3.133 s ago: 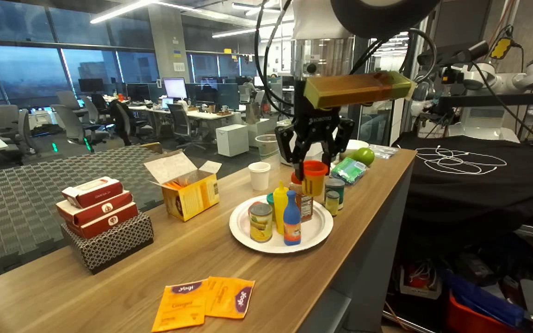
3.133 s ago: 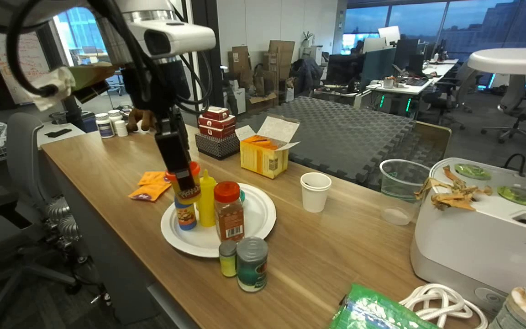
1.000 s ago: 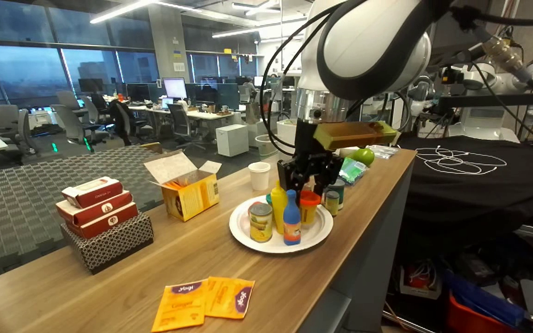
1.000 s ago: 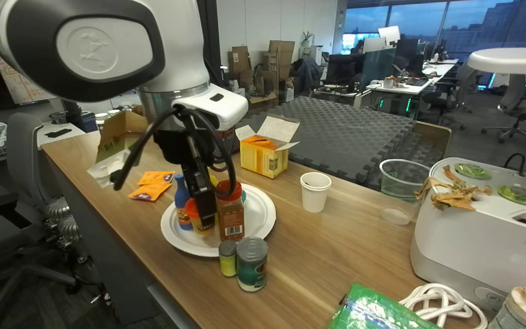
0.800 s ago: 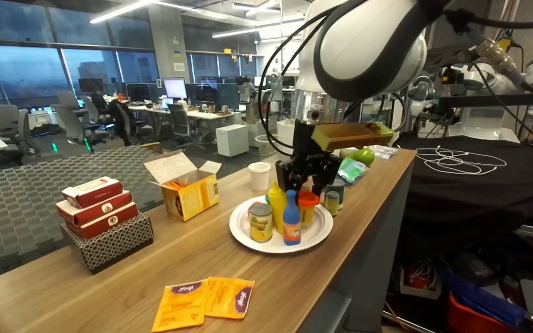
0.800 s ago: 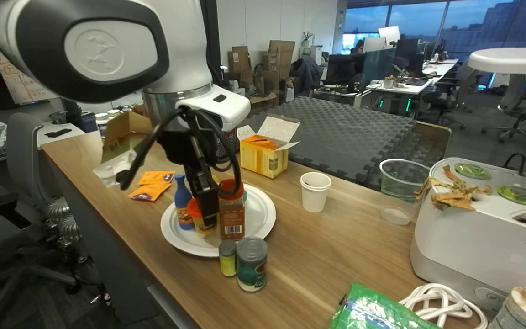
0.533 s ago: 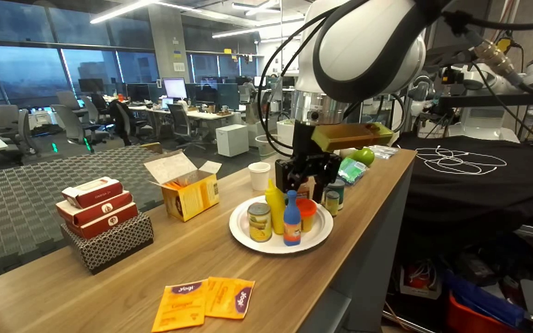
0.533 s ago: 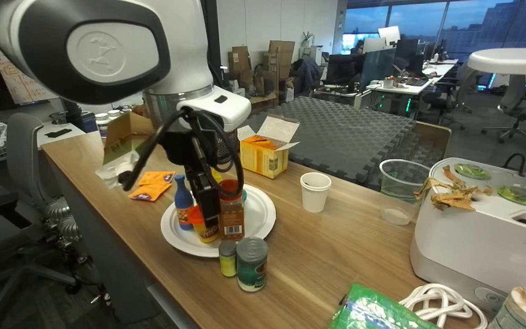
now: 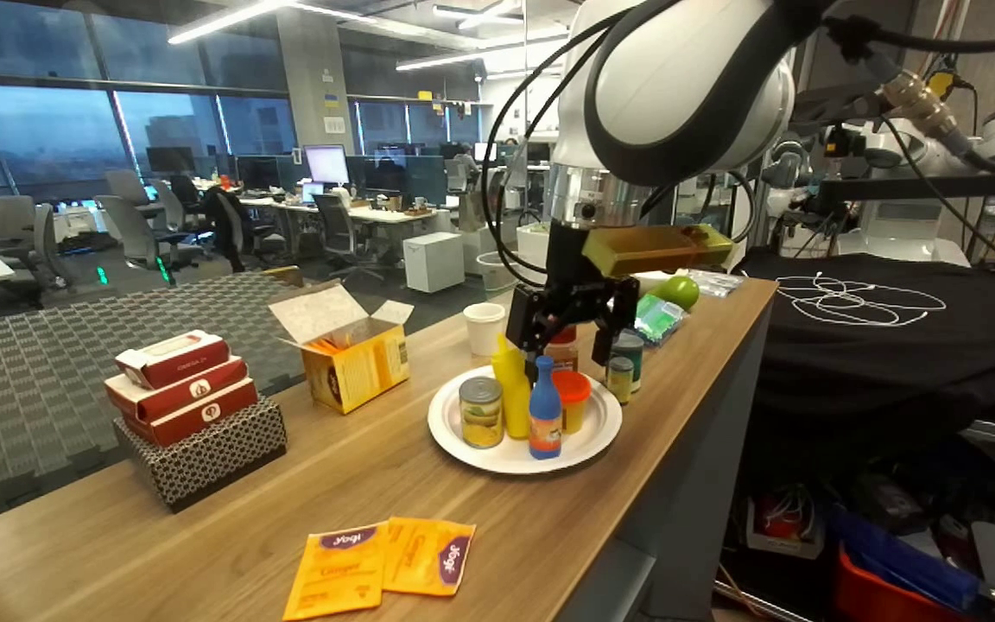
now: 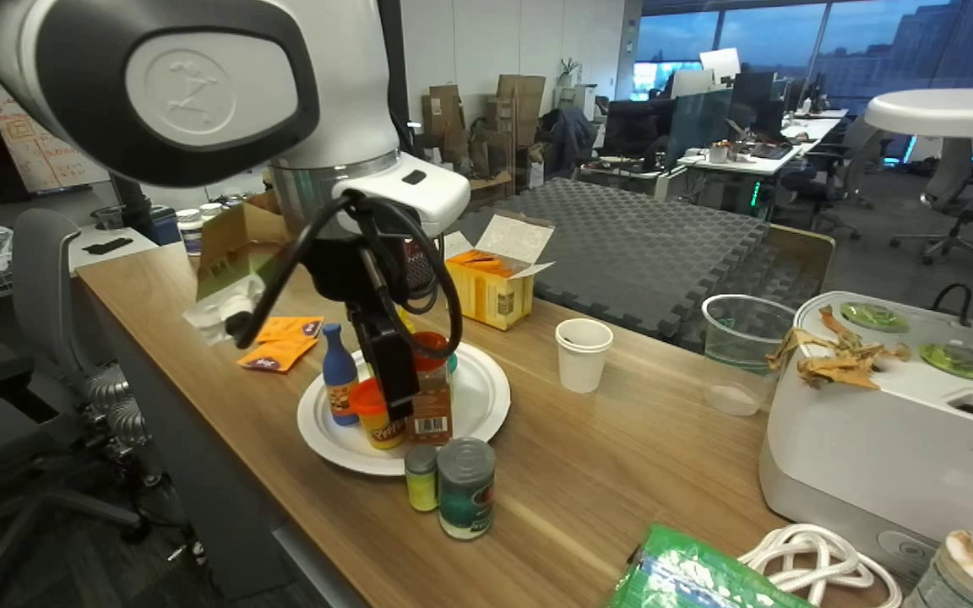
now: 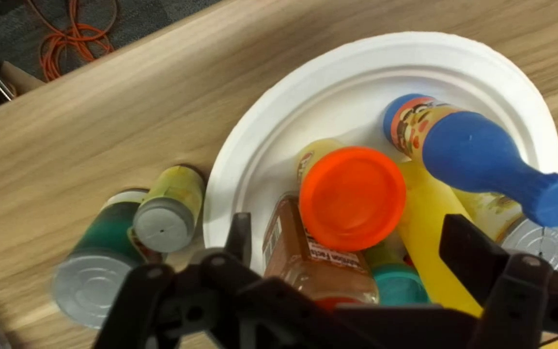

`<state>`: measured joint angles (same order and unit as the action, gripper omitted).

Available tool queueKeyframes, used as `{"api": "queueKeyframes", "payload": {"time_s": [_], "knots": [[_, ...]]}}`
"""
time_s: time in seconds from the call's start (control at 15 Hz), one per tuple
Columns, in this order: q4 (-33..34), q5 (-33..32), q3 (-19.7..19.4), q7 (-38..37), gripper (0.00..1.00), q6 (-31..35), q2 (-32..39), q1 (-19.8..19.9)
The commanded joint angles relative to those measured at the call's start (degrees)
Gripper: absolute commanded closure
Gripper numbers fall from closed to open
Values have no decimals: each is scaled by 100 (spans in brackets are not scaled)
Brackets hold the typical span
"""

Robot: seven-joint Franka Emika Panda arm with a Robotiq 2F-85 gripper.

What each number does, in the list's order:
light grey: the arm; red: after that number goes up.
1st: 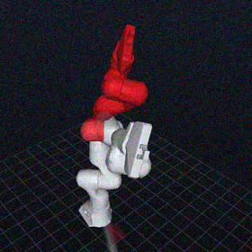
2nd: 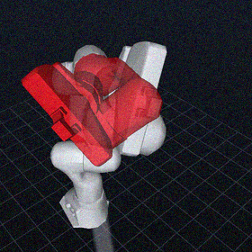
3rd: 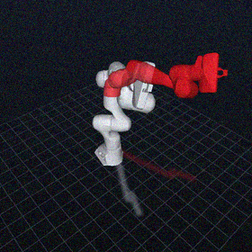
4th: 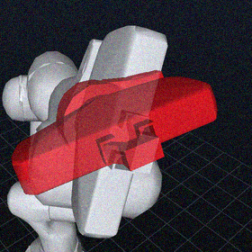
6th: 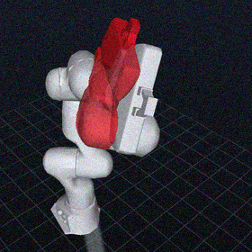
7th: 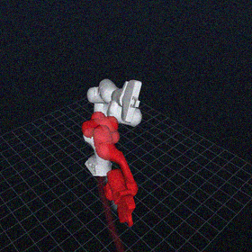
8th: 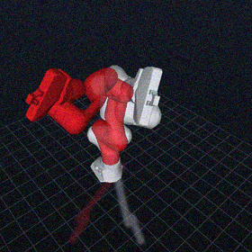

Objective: Put the containers and strawberry plush toy on the white plate

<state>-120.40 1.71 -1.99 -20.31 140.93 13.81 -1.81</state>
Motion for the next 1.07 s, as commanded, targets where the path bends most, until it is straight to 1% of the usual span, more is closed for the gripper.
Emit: {"api": "queueKeyframes", "payload": {"time_s": [0.0,0.47,0.67,1.0], "knots": [[-4,17,-37,67,1,-31,-223,29],[-104,-246,-208,-195,0,-5,-651,52],[-88,-354,-271,-319,0,-1,-727,84],[-26,-282,-337,-525,0,-111,-695,189]]}}
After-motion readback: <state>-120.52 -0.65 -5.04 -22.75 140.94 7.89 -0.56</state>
